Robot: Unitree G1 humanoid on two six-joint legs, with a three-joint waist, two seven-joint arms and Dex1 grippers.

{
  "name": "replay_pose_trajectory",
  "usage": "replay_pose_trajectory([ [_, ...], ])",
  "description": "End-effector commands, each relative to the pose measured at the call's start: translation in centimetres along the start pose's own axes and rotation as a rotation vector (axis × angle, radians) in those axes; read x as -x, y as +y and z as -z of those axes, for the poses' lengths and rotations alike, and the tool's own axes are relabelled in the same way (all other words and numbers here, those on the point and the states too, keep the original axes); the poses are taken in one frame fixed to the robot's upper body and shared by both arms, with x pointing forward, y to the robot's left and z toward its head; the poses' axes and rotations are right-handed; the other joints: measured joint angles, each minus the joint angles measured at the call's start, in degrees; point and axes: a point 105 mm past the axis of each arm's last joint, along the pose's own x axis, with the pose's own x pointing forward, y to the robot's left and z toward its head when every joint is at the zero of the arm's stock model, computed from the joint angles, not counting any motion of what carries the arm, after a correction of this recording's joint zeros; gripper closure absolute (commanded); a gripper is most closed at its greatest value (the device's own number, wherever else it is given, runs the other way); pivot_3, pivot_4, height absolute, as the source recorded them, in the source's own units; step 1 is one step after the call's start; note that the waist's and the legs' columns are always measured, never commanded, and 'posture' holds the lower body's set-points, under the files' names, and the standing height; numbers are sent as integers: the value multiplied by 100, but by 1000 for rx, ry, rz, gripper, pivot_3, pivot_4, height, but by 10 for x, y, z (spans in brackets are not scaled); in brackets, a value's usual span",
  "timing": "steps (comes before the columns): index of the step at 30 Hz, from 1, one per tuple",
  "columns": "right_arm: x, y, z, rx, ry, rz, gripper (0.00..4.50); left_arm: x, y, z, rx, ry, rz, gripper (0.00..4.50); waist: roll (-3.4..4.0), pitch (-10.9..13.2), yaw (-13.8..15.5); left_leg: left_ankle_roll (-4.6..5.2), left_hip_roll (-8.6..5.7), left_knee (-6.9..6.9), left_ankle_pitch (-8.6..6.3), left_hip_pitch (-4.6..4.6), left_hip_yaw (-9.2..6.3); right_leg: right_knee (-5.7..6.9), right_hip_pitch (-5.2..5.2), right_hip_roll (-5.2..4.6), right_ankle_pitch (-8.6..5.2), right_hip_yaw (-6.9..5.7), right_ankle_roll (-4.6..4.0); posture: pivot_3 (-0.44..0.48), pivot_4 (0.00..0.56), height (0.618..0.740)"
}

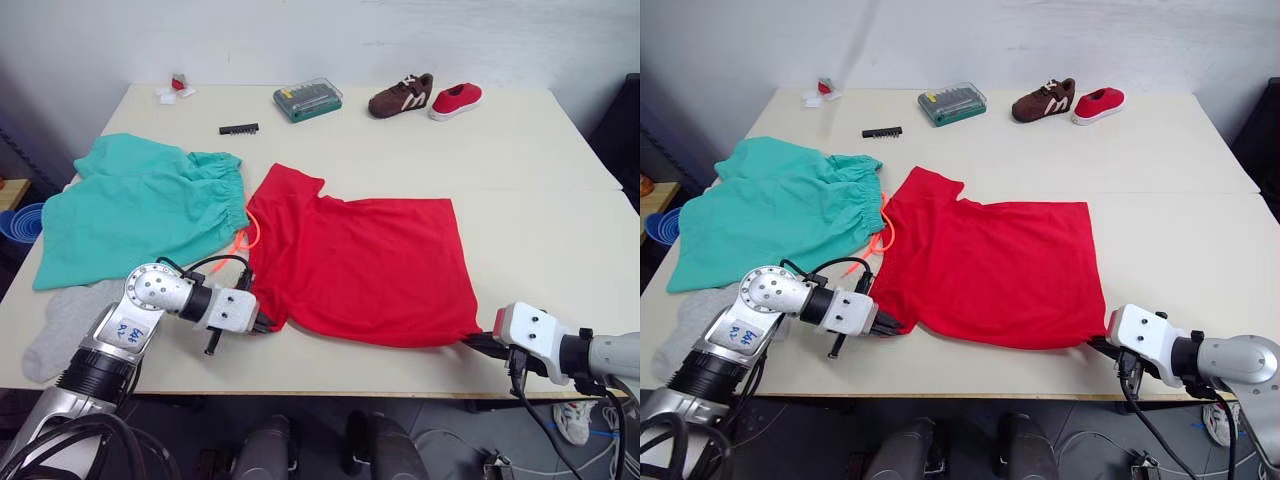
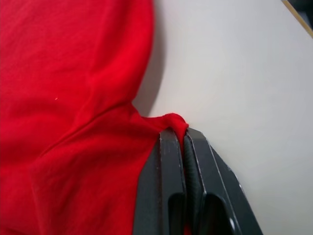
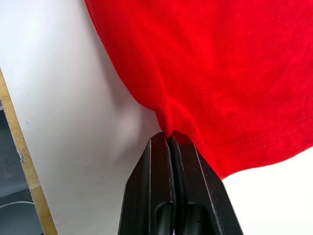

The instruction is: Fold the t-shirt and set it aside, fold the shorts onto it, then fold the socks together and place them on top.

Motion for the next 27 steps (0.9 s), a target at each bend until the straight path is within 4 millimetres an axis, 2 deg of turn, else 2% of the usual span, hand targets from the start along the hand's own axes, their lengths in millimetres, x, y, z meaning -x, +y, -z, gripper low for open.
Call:
replay_pose_trajectory([
  [1,1,1,-7,19,-24,-1,4500,9,3,-19,218,-121,-4,4483,0,0,-4,0,0,0,0,0,0,0,0,0,0,0,0,0,150,740],
  [4,2,1,-7,16,-23,2,4500,19,2,-32,416,-201,33,4483,-1,0,-11,-7,0,2,4,-1,-2,2,0,2,-1,0,2,0,150,740],
  [10,3,0,-8,9,-32,3,4500,31,7,-38,584,-236,14,4483,-1,1,-8,-31,0,2,17,0,-2,3,0,3,-3,1,5,0,150,740],
  [17,2,0,-9,10,-38,1,4500,29,7,-41,570,-221,5,4483,-1,1,-7,-35,0,1,17,-1,-2,1,-1,3,-4,2,4,0,150,740],
  [20,2,0,-10,11,-38,0,4500,27,6,-43,509,-203,6,3850,-1,1,-6,-35,0,1,16,-1,-2,0,-1,3,-4,3,4,0,150,740],
  [25,2,0,-10,6,-39,2,4500,22,3,-37,421,-143,-7,2294,-1,0,-6,-37,0,1,16,-1,-2,-1,-1,2,-4,3,3,0,150,740],
  [27,2,0,-11,4,-41,3,4500,18,1,-33,424,-135,-9,2294,-1,0,-6,-37,0,1,15,-1,-2,-1,-1,2,-4,4,3,0,150,740],
])
